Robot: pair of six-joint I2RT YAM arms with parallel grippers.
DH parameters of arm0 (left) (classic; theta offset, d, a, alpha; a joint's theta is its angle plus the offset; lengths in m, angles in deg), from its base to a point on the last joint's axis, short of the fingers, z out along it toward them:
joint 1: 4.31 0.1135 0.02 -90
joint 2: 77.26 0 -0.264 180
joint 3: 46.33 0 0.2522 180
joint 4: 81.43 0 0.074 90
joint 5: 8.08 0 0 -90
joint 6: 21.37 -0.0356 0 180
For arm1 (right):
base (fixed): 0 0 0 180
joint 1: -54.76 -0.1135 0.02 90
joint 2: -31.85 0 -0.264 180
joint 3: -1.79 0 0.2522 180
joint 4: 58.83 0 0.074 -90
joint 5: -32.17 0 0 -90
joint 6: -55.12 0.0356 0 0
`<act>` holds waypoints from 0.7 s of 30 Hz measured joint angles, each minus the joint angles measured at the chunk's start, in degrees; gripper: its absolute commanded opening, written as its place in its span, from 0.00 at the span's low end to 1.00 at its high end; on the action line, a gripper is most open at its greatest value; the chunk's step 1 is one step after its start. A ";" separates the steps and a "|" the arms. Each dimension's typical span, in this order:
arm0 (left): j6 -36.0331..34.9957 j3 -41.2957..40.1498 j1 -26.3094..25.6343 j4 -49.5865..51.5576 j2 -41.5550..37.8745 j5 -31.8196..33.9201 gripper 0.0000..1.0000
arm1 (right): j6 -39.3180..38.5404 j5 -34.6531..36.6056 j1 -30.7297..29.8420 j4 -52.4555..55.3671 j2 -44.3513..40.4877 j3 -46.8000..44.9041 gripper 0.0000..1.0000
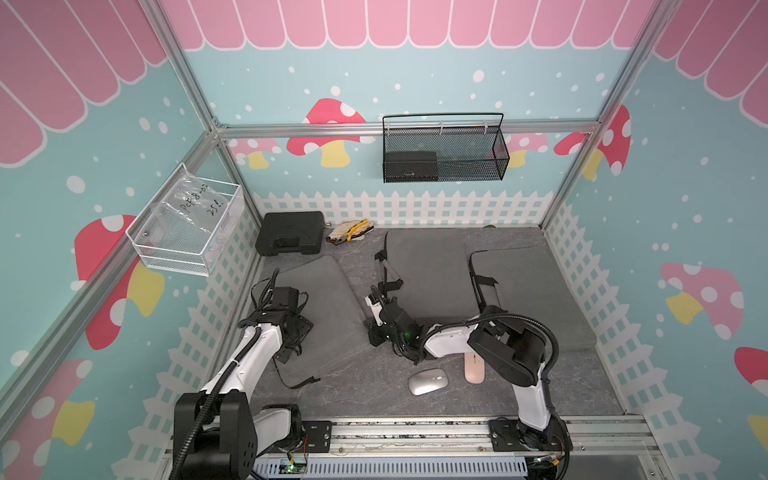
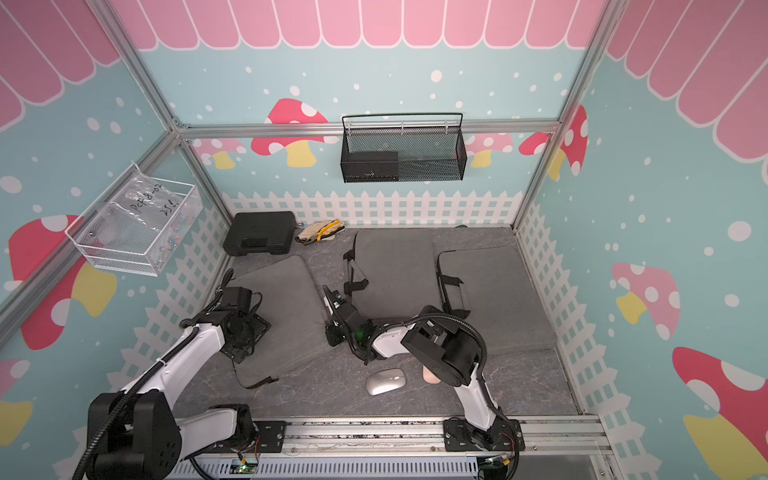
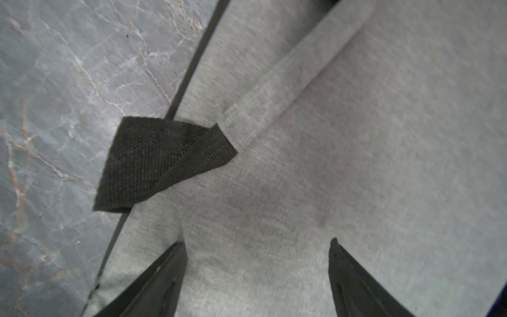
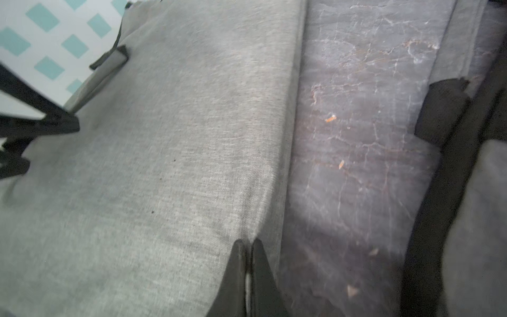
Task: Put the mouse into the laptop bag
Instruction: Adjust the zippered laptop bag at the center of the board.
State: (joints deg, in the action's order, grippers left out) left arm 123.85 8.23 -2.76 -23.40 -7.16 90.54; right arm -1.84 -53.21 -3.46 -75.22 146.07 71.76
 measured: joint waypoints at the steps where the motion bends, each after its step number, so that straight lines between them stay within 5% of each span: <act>1: -0.13 0.15 -0.39 -0.02 0.57 0.66 0.84 | 0.68 1.36 -1.18 -0.72 -0.87 -1.55 0.02; 7: -0.20 0.83 -1.97 -0.02 2.89 4.44 0.84 | 4.31 6.86 -6.36 -3.85 -2.71 -5.81 0.02; 11: -0.15 1.86 -2.03 1.03 3.54 6.27 0.84 | 5.62 7.32 -7.69 -4.76 -2.69 -6.21 0.12; 16: 0.35 6.47 -2.93 5.18 2.97 8.96 0.84 | 5.46 1.40 -11.34 -5.35 -2.60 -6.32 0.50; 21: 1.64 8.15 -2.91 8.70 -3.41 13.00 0.84 | 4.70 -0.87 -12.26 -5.11 -3.52 -8.59 0.73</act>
State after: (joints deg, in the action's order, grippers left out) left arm 125.49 16.38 -5.67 -14.70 -10.56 103.55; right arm 2.86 -54.08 -15.72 -80.33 142.55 63.17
